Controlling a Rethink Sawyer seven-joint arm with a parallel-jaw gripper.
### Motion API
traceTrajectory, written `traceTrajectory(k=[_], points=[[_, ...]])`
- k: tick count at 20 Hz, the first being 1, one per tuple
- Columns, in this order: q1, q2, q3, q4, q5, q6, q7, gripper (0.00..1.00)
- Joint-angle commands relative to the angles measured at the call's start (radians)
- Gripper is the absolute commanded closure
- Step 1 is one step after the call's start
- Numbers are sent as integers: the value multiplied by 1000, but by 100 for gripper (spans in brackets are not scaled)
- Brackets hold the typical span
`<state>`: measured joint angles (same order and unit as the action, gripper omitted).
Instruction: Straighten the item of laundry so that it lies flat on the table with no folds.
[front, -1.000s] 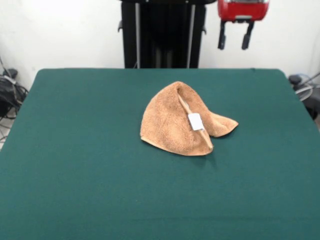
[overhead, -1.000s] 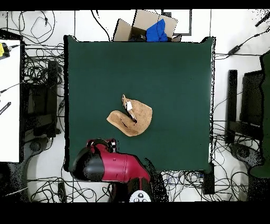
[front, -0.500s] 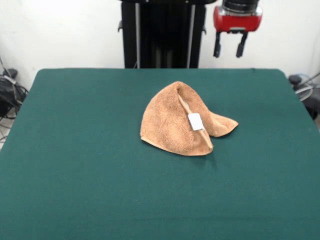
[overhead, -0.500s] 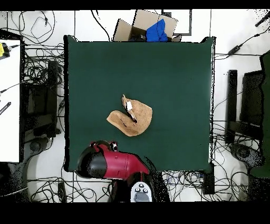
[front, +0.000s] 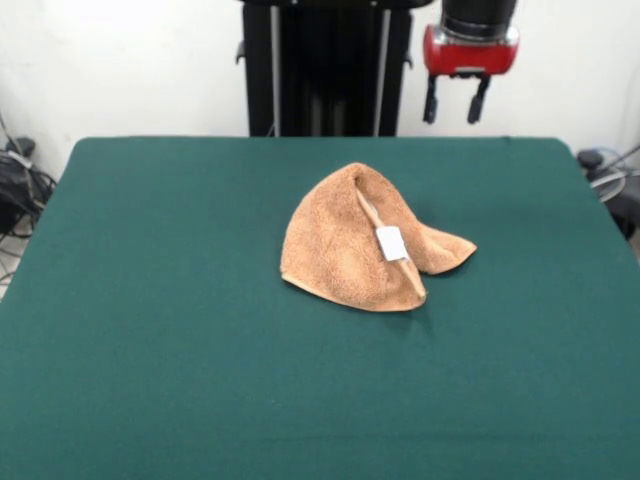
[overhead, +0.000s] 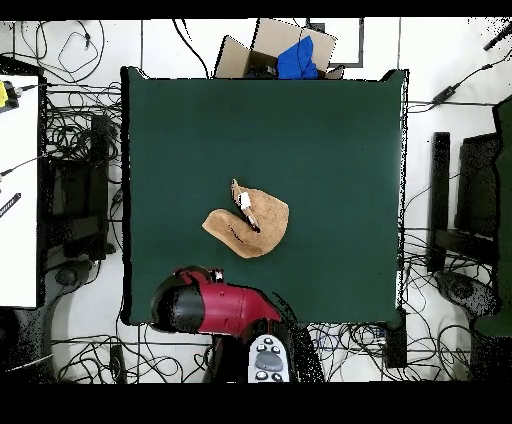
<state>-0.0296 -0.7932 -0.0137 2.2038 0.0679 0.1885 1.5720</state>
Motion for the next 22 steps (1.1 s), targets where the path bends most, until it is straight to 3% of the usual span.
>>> traceTrajectory(k=[1, 8, 22], points=[[-57, 64, 24, -105, 26, 36, 157, 0], [-95, 86, 38, -150, 25, 132, 130, 0], [-70, 100, 14, -247, 30, 232, 172, 0]])
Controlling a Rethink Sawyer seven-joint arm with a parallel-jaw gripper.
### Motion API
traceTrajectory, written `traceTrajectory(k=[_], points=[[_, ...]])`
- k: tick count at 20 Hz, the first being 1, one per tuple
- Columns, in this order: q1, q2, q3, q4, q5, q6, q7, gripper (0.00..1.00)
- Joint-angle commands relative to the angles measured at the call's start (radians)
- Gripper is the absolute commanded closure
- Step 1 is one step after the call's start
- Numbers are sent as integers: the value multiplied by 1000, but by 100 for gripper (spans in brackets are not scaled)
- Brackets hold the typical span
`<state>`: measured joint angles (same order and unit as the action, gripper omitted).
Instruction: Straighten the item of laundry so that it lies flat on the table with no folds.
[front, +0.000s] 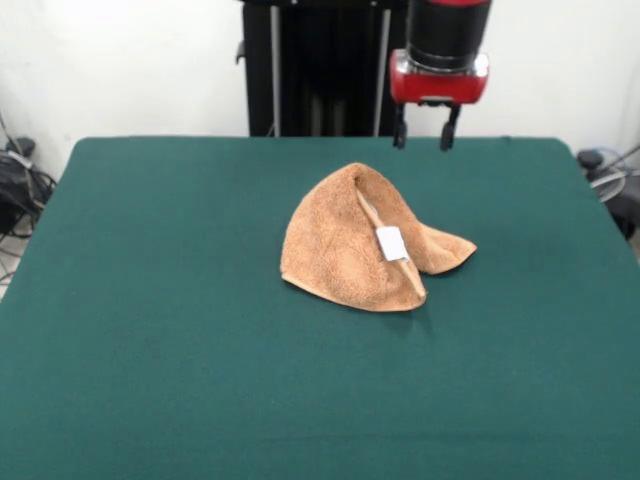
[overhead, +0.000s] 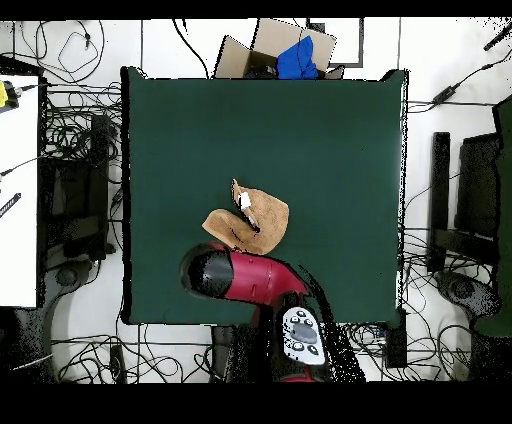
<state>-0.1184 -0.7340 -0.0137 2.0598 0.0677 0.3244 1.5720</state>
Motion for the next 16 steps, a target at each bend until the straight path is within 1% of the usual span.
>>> traceTrajectory(k=[1, 8, 11, 14, 16], points=[[20, 49, 10, -120, 28, 104, 171, 0], [17, 90, 2, -192, 24, 138, 170, 0], [20, 89, -3, -224, 42, 243, 188, 0], [21, 89, -5, -257, 39, 318, 188, 0], [14, 91, -2, -274, 31, 345, 180, 0]])
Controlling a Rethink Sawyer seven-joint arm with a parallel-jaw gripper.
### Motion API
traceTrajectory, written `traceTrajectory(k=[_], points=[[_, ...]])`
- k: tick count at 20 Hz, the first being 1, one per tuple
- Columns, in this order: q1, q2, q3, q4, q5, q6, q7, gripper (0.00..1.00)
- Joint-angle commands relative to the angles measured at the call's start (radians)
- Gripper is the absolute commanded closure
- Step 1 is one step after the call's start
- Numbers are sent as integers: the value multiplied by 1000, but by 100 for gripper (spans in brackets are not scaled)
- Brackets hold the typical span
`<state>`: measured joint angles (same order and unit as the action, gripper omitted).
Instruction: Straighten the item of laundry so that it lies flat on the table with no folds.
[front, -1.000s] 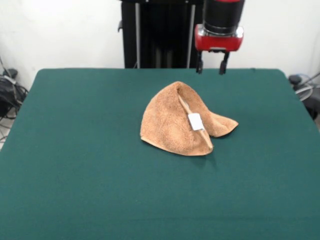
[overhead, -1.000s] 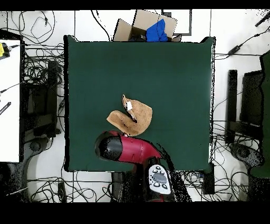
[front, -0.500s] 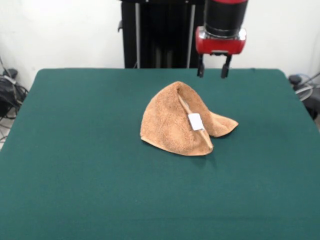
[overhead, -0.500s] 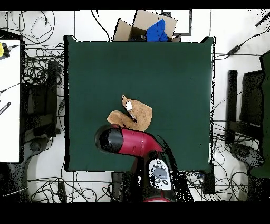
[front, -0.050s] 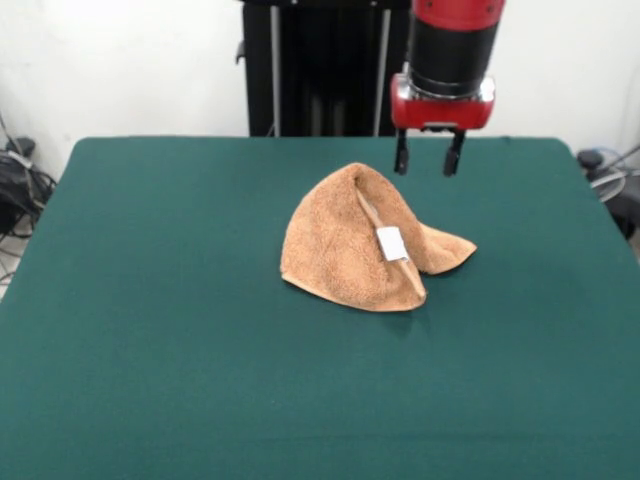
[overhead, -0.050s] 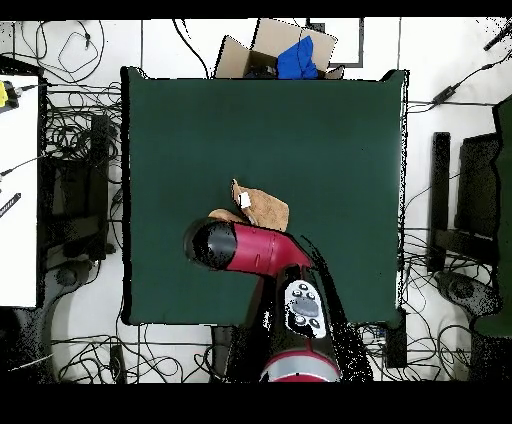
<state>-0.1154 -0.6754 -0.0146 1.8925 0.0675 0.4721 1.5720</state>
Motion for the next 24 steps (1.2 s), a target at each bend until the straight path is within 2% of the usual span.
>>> traceTrajectory(k=[1, 12, 17, 24], points=[[8, 34, 1, -113, 27, 204, 176, 0], [-18, 41, 7, -160, 9, 248, 162, 0], [-23, 43, 4, -223, 3, 323, 151, 0], [-35, 66, 5, -277, -9, 348, 142, 0]])
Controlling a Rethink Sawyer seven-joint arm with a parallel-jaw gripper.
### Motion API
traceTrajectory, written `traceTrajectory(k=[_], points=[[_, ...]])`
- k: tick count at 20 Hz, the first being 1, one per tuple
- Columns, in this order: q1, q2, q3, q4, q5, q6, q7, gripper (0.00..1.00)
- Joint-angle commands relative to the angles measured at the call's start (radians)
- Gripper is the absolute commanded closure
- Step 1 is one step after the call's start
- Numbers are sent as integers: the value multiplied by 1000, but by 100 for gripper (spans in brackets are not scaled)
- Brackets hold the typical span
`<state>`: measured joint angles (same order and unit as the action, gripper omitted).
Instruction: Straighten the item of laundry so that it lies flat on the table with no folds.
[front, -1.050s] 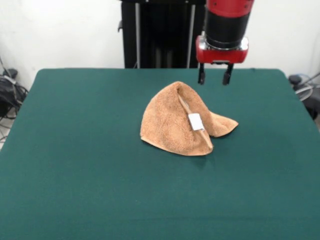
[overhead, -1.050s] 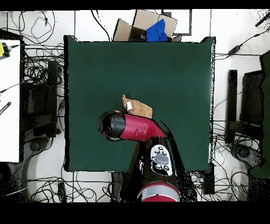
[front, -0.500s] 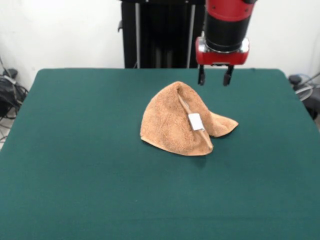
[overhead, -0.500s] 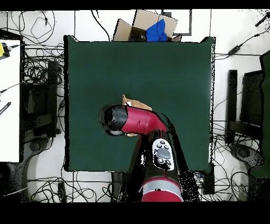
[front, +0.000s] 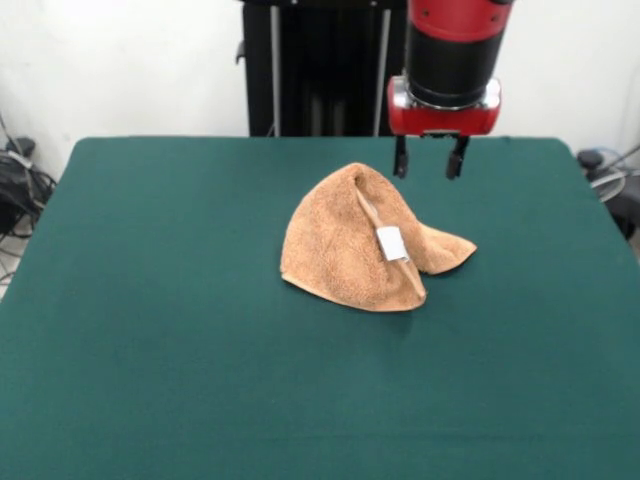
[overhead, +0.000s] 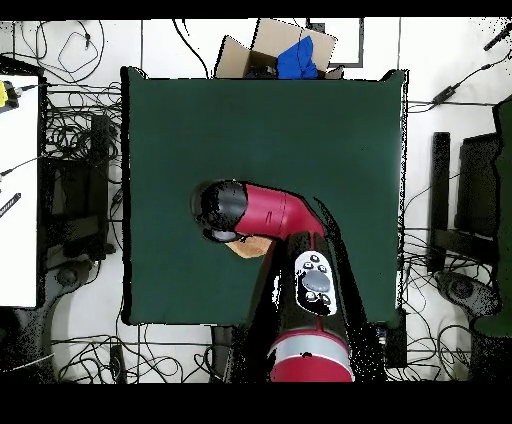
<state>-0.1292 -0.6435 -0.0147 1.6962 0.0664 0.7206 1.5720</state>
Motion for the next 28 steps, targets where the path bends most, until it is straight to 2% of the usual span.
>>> traceTrajectory(k=[1, 6, 17, 28], points=[[-23, 40, 7, -84, -8, 94, 142, 0], [-27, 59, 3, -108, -14, 88, 147, 0], [-47, 151, -2, -133, -47, -53, 132, 0], [-42, 179, -22, -65, -71, -195, 147, 0]])
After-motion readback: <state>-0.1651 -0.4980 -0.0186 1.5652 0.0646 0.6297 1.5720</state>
